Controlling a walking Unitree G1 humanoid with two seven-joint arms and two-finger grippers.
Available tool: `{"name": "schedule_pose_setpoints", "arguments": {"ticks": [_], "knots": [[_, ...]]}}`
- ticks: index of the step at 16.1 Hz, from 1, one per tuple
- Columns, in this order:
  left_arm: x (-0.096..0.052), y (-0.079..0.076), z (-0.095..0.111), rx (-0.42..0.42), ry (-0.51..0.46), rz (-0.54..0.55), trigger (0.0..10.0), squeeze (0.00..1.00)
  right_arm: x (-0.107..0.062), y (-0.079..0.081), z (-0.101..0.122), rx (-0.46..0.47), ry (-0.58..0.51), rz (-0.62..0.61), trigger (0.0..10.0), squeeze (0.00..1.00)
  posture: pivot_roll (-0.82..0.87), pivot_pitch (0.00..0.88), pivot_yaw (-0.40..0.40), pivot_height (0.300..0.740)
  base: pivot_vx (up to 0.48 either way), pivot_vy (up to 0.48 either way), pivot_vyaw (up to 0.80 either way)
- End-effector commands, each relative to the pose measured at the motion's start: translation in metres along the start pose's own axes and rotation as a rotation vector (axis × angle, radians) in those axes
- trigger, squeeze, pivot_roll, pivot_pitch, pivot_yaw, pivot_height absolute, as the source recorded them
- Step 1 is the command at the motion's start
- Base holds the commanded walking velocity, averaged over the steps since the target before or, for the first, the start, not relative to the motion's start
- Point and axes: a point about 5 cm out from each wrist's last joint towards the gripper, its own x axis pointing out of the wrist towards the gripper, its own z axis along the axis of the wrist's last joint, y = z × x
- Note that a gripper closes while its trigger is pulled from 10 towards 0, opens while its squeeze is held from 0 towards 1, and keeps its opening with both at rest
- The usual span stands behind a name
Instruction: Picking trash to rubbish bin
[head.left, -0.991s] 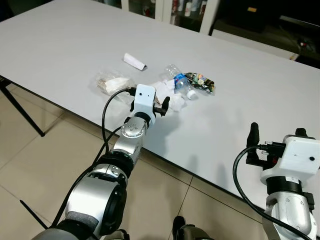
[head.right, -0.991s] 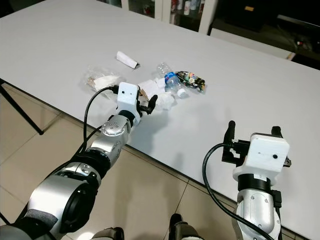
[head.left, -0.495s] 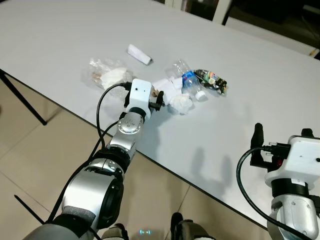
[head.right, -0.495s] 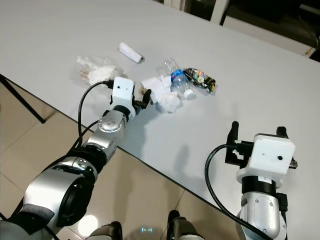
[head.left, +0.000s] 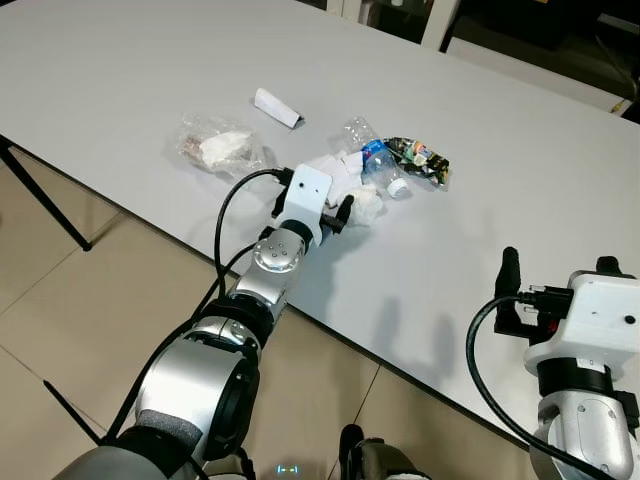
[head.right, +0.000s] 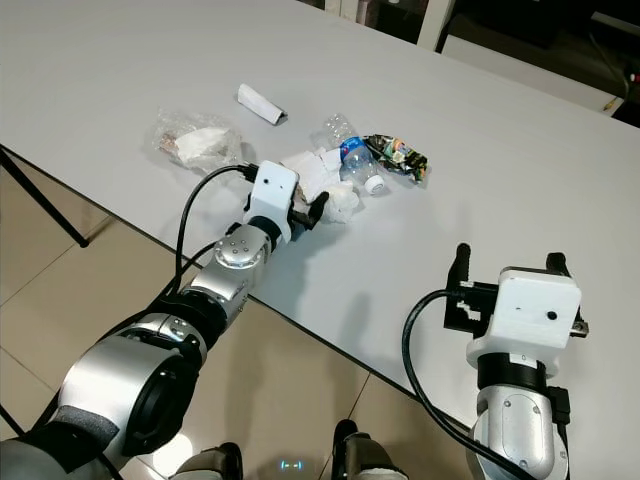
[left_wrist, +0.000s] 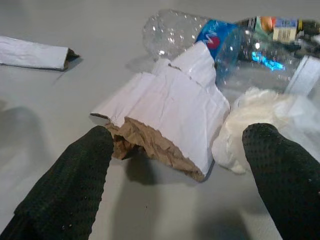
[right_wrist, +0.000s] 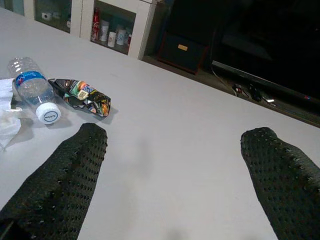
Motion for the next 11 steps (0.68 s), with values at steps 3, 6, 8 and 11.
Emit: {"name": "schedule_pose_setpoints", "arguments": {"ticks": [3, 6, 8, 11], "knots": [[-0.002, 0.001, -0.012, 0.012, 0.095, 0.003, 10.0, 0.0, -0.005, -0.003, 0.002, -0.008, 0.006, -0.021, 10.0, 0.0, -0.16, 0.24, -0.053, 0.74, 0.0, 0.0, 0.0], [-0.005, 0.003, -0.022, 0.015, 0.156, -0.011, 10.0, 0.0, -0.005, -0.003, 0.002, -0.009, 0.01, -0.023, 10.0, 0.0, -0.16, 0.243, -0.05, 0.74, 0.0, 0.0, 0.0], [-0.007, 0.005, -0.028, 0.028, 0.19, -0.017, 7.2, 0.0, -0.005, -0.003, 0.002, -0.011, 0.011, -0.026, 10.0, 0.0, -0.16, 0.244, -0.049, 0.74, 0.0, 0.0, 0.0], [-0.008, 0.01, -0.029, 0.018, 0.19, 0.002, 0.0, 0.0, -0.005, -0.004, 0.002, -0.012, 0.011, -0.027, 10.0, 0.0, -0.16, 0.238, -0.047, 0.74, 0.0, 0.0, 0.0]]}}
